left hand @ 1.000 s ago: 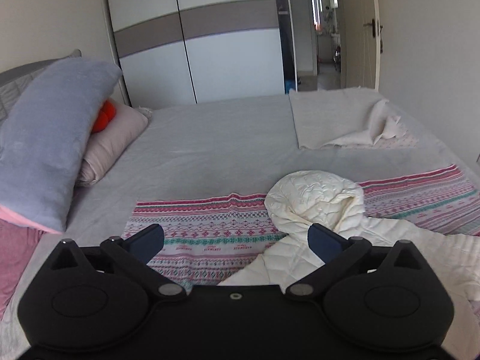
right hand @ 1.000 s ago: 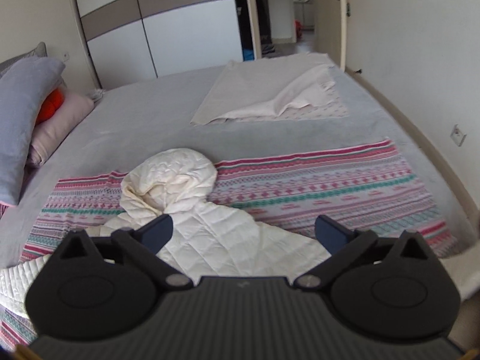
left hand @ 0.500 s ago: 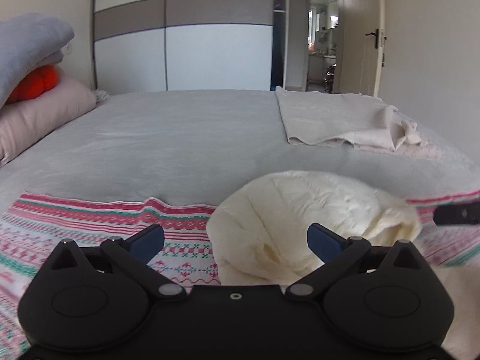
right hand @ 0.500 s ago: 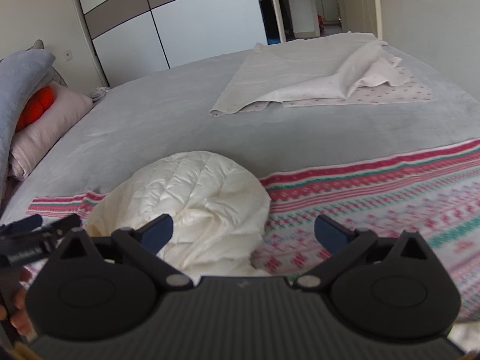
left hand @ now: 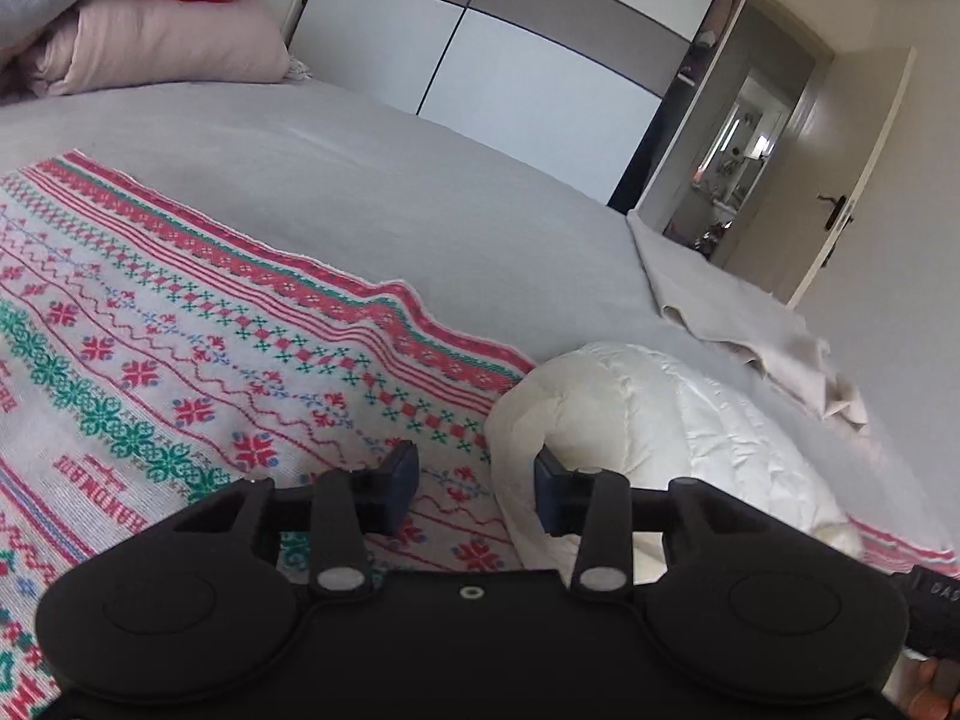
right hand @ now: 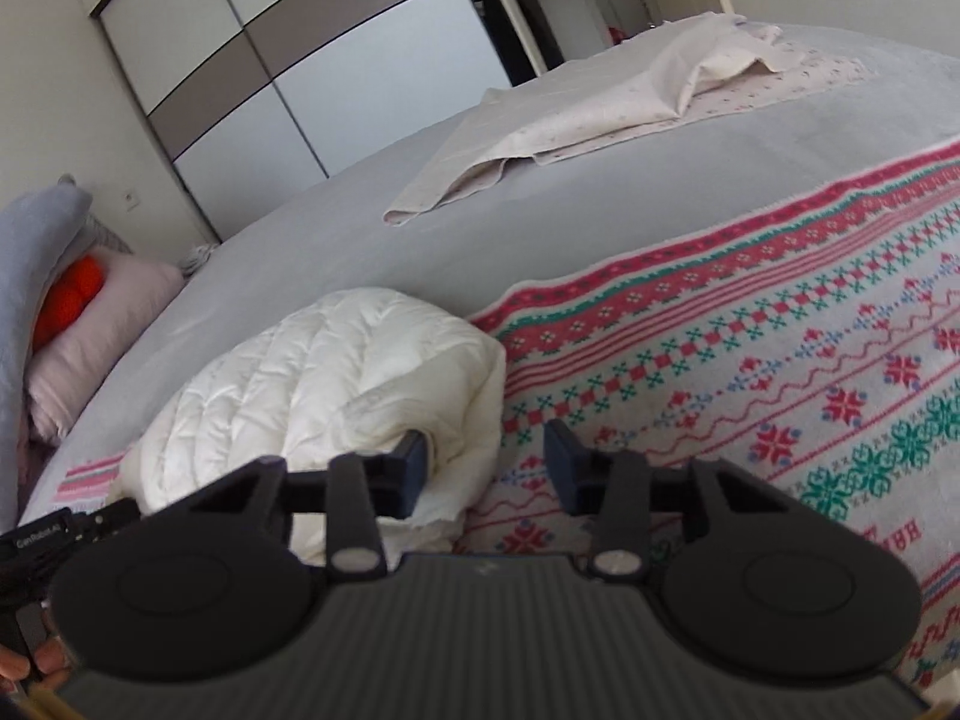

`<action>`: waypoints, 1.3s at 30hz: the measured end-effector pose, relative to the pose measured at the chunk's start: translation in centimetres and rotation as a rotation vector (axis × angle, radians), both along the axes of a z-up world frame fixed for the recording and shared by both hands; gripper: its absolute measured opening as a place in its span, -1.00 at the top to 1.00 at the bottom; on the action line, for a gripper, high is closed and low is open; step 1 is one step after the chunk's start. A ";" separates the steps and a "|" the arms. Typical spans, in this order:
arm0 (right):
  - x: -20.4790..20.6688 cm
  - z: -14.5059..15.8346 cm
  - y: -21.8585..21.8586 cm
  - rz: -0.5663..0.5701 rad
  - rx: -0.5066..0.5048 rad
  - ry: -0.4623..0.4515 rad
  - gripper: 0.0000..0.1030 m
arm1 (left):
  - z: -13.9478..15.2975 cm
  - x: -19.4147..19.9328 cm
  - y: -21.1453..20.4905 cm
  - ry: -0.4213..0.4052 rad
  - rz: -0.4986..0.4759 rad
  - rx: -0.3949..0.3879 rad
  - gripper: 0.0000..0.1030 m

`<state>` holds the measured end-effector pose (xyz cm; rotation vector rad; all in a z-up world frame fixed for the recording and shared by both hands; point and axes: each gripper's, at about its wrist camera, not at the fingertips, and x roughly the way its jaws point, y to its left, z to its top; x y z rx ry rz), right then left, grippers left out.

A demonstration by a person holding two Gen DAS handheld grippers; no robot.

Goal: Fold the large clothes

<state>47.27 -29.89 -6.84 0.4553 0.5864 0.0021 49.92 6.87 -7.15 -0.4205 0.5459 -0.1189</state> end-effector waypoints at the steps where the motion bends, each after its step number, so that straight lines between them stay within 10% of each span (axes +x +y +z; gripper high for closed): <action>1: -0.1 0.0 0.1 -0.004 0.001 -0.002 0.25 | 0.2 -0.4 -0.1 -0.026 -0.037 -0.017 0.21; 4: -0.3 0.1 0.3 0.055 0.036 -0.026 0.23 | 0.9 -1.3 -0.3 -0.101 -0.125 -0.110 0.07; 8: -0.8 0.1 -0.6 0.101 0.141 -0.094 -0.19 | 1.3 -1.1 0.7 -0.150 -0.188 -0.286 -0.65; 12: -1.1 0.2 -1.3 0.128 0.196 -0.121 -0.33 | 1.4 0.7 0.8 -0.039 -0.106 -0.333 -0.68; 17: -1.3 1.1 -0.7 0.147 0.164 -0.145 -0.41 | 2.2 3.6 -1.8 0.093 -0.167 -0.164 -0.58; 20: -1.6 1.5 -0.3 0.151 0.146 -0.148 -0.54 | 1.9 4.3 -3.2 0.148 -0.153 -0.152 0.30; 23: -1.7 1.7 -0.3 0.163 0.160 -0.158 -0.66 | 2.9 3.2 -4.3 0.092 -0.144 -0.115 0.76; 30: -2.1 2.7 -0.6 0.160 0.185 -0.191 -0.69 | 8.0 -2.4 -7.5 -0.239 -0.351 0.134 0.80; 39: -3.8 2.4 -3.4 0.086 0.576 -0.131 -0.79 | 10.0 -9.5 -10.5 -0.311 -0.606 0.417 0.80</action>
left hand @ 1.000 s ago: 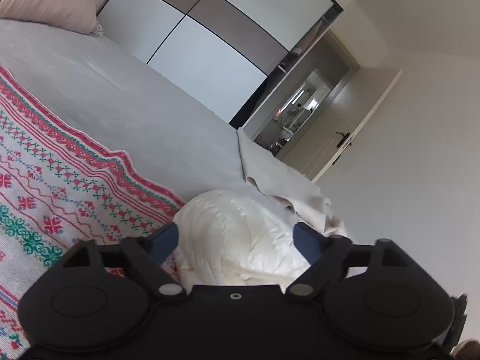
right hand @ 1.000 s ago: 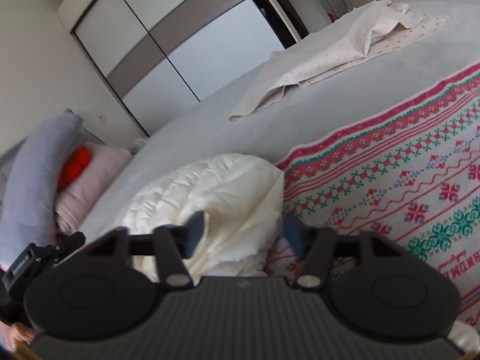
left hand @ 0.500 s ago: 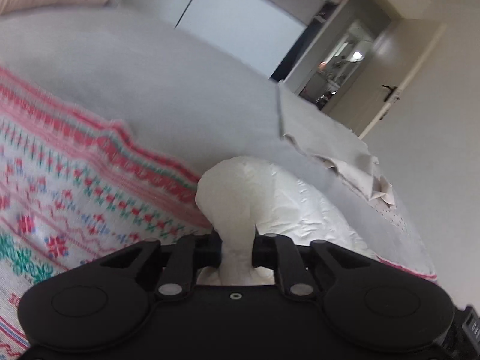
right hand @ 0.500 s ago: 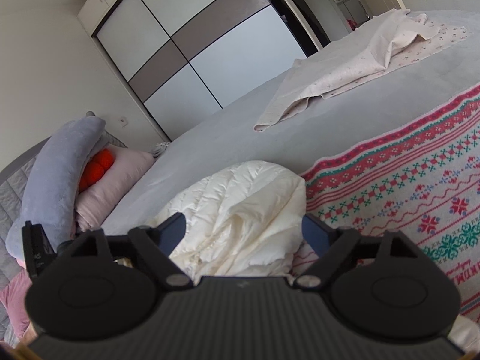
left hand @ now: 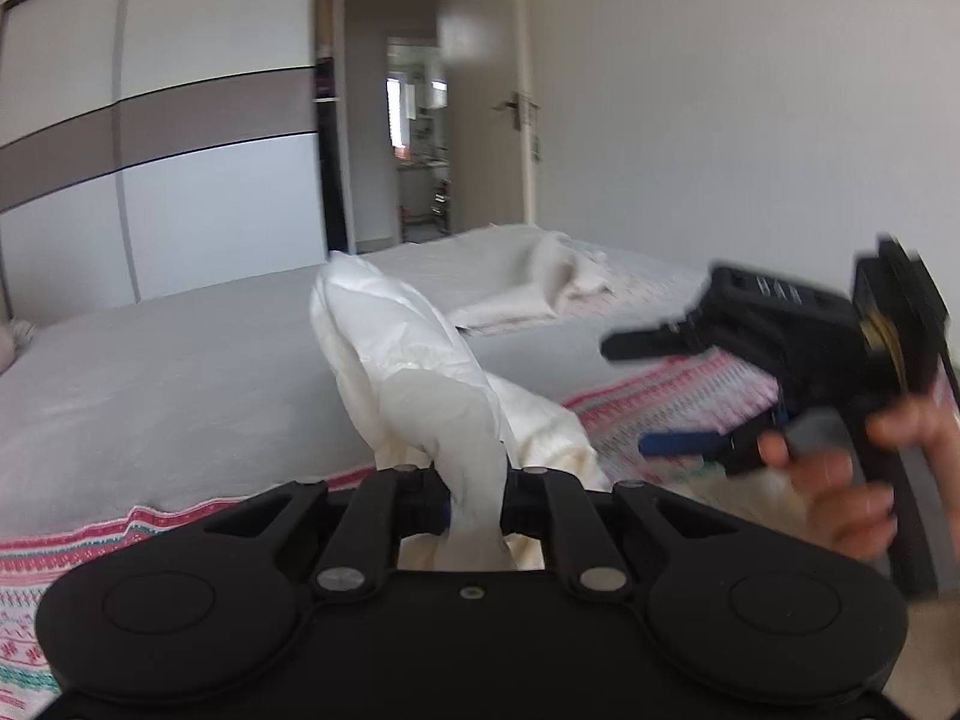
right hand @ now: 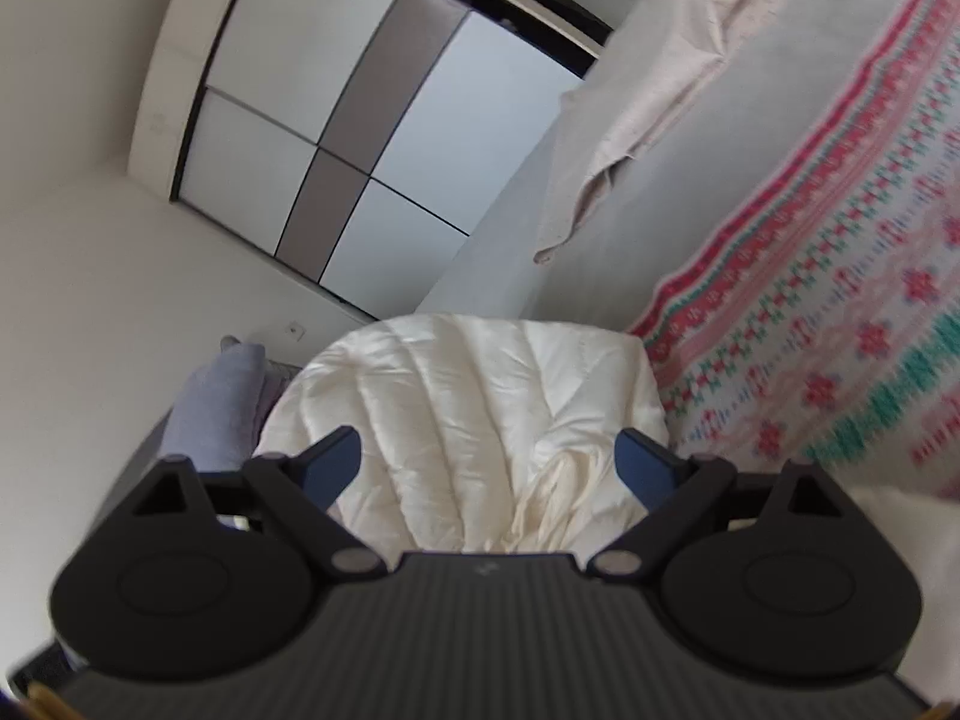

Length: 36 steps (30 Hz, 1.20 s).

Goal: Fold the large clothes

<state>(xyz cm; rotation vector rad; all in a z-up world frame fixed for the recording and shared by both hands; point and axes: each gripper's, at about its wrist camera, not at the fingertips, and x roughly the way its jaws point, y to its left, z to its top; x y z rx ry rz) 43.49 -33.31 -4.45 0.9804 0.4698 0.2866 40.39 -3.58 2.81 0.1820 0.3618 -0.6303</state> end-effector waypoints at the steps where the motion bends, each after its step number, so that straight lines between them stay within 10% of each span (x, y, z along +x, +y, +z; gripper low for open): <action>1: -0.8 0.2 -0.4 -0.010 0.013 0.005 -0.79 | -0.1 -0.8 -0.1 0.006 -0.028 0.027 0.79; 11: -8.1 1.2 -4.8 -0.048 0.102 0.070 -0.81 | -5.9 -7.3 0.4 0.046 -0.147 0.320 0.69; 16: -8.9 1.3 -5.4 -0.028 0.146 0.110 -0.82 | -6.6 -9.2 1.9 0.037 -0.144 0.340 0.55; 23: -9.5 0.4 -5.1 0.004 0.195 0.166 -0.74 | -5.6 -11.4 5.1 0.128 -0.127 0.248 -0.35; 28: -9.8 -0.4 -3.7 0.091 0.111 0.223 0.55 | -5.1 -11.6 7.7 0.167 -0.076 0.177 -0.37; 36: -11.5 -0.9 5.4 0.285 -0.252 0.232 0.77 | -3.0 -10.9 11.6 0.067 0.216 -0.021 -0.37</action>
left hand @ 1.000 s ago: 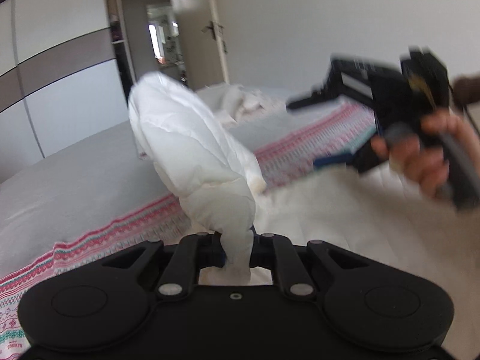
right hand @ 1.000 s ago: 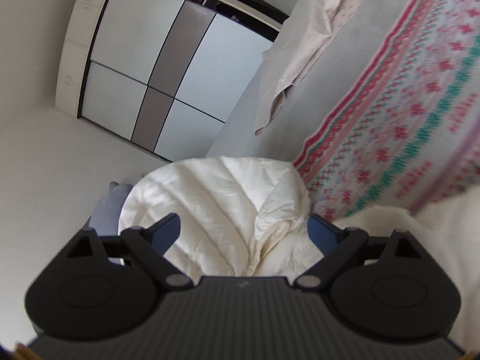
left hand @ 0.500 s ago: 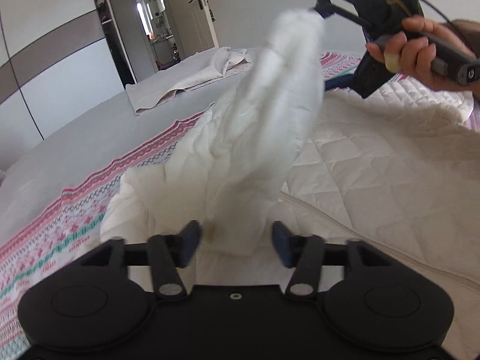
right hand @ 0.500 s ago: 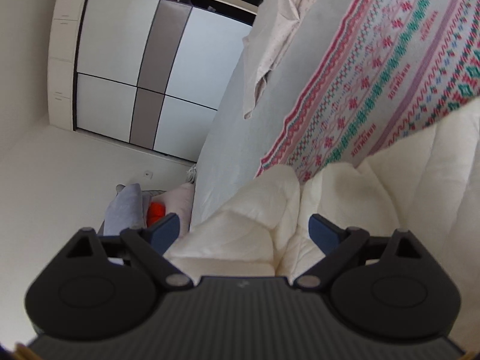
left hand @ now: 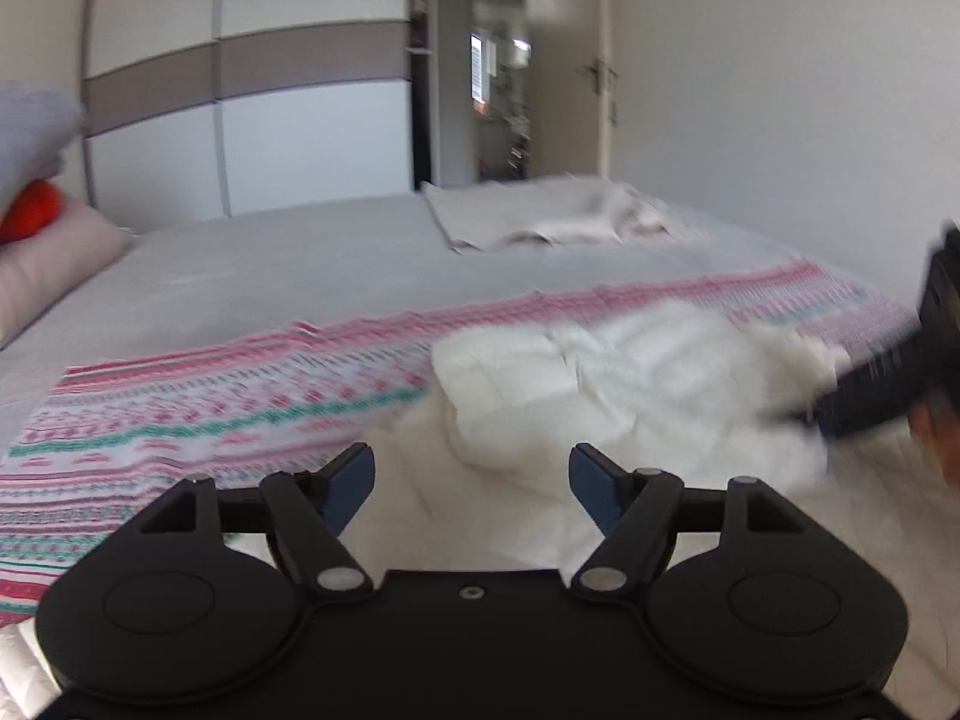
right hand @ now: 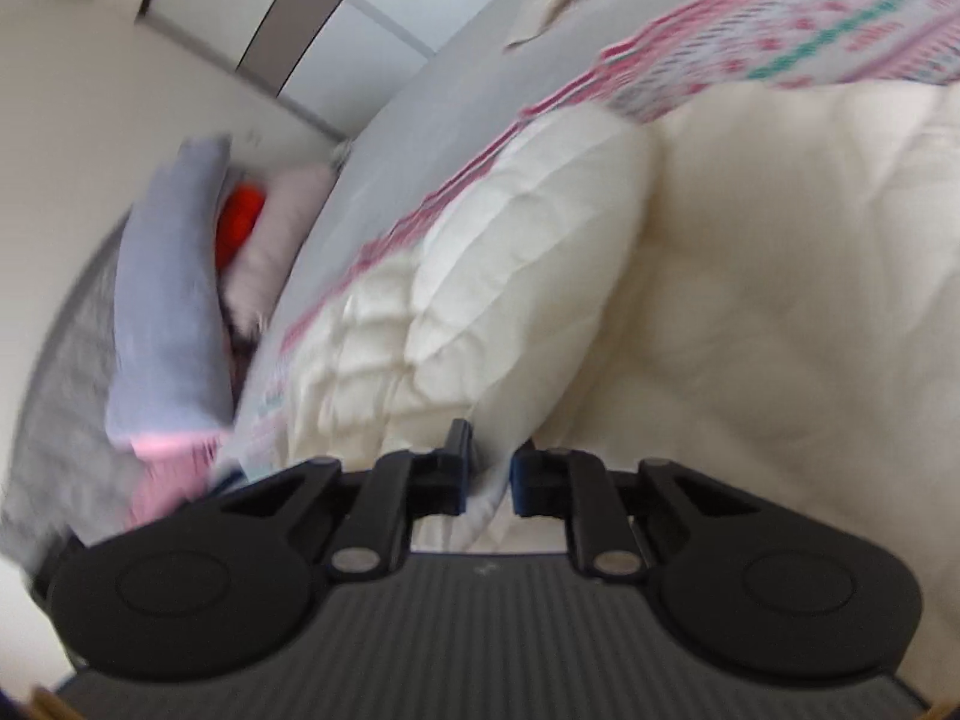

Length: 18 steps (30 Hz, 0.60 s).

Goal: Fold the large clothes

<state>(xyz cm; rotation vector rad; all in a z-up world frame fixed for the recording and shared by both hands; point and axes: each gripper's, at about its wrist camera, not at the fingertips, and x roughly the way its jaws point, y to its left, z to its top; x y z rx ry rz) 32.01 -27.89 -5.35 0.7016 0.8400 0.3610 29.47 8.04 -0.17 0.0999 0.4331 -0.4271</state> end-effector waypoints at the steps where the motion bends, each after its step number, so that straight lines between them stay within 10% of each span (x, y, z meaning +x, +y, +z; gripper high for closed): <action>1: -0.2 -0.1 1.4 0.026 -0.038 -0.002 0.76 | 0.3 -0.1 -0.2 -0.025 0.008 0.003 -0.37; 7: -1.1 1.3 5.2 0.052 -0.286 -0.046 0.67 | 0.3 1.1 -4.8 -0.073 -0.050 0.095 -0.37; 10: -2.4 2.5 4.7 0.035 -0.324 -0.079 0.03 | 0.3 2.2 -7.5 -0.099 -0.081 0.150 -0.37; 18: -4.5 6.7 2.8 -0.079 -0.442 -0.330 -0.01 | -2.5 2.5 -9.6 0.013 -0.234 0.178 -0.37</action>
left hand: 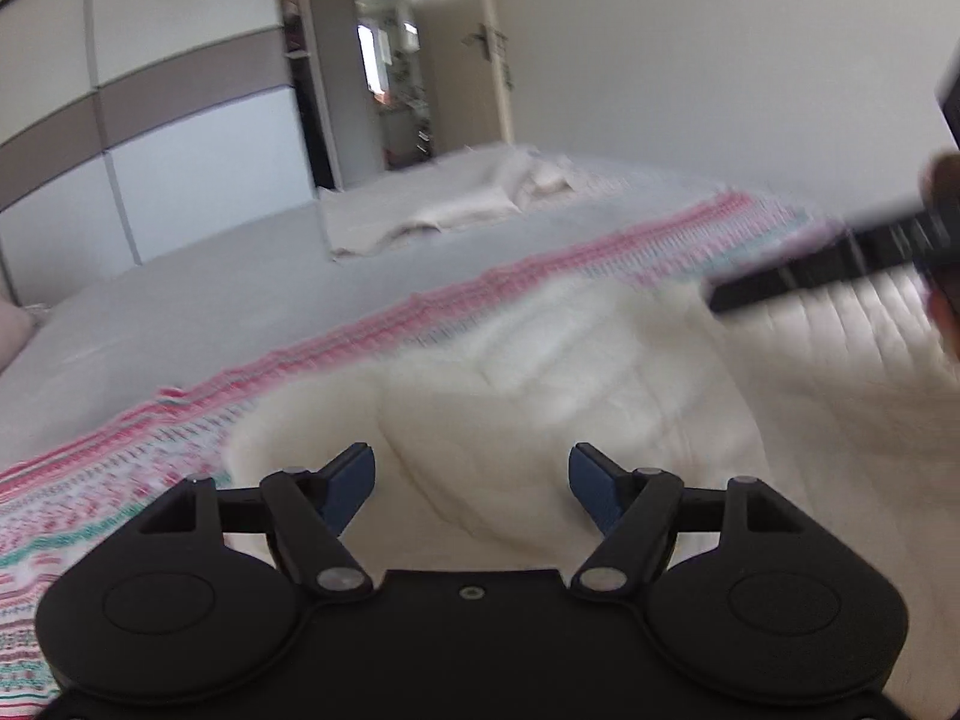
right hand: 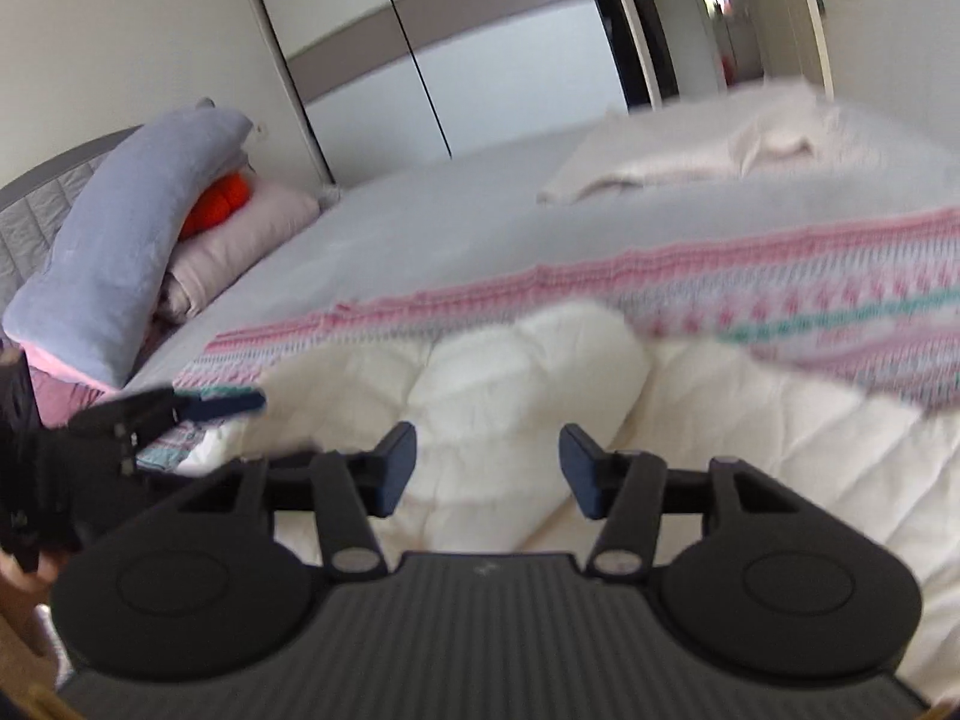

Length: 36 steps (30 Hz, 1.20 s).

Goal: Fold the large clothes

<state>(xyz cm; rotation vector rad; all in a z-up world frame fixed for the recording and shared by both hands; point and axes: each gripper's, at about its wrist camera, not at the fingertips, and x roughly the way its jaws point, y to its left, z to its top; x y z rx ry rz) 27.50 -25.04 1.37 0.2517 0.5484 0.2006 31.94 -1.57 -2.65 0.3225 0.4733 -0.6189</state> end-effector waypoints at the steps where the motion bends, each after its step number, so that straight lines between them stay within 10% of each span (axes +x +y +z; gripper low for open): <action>1: 0.4 -0.3 0.3 0.010 -0.025 -0.020 -0.02 | -1.0 -0.2 -0.1 0.018 -0.020 0.034 -0.37; 10: 2.8 -7.4 2.8 0.022 -0.179 0.106 -0.02 | -4.6 -0.1 1.7 0.110 -0.038 -0.025 -0.38; 25: -10.0 0.8 -3.4 -0.246 -0.117 0.110 -0.66 | 3.3 -9.7 2.5 0.196 0.240 -0.118 -0.96; 36: -17.7 1.6 -10.0 -0.629 -0.250 0.093 -0.70 | 3.6 -17.3 3.3 0.135 0.381 -0.240 -1.00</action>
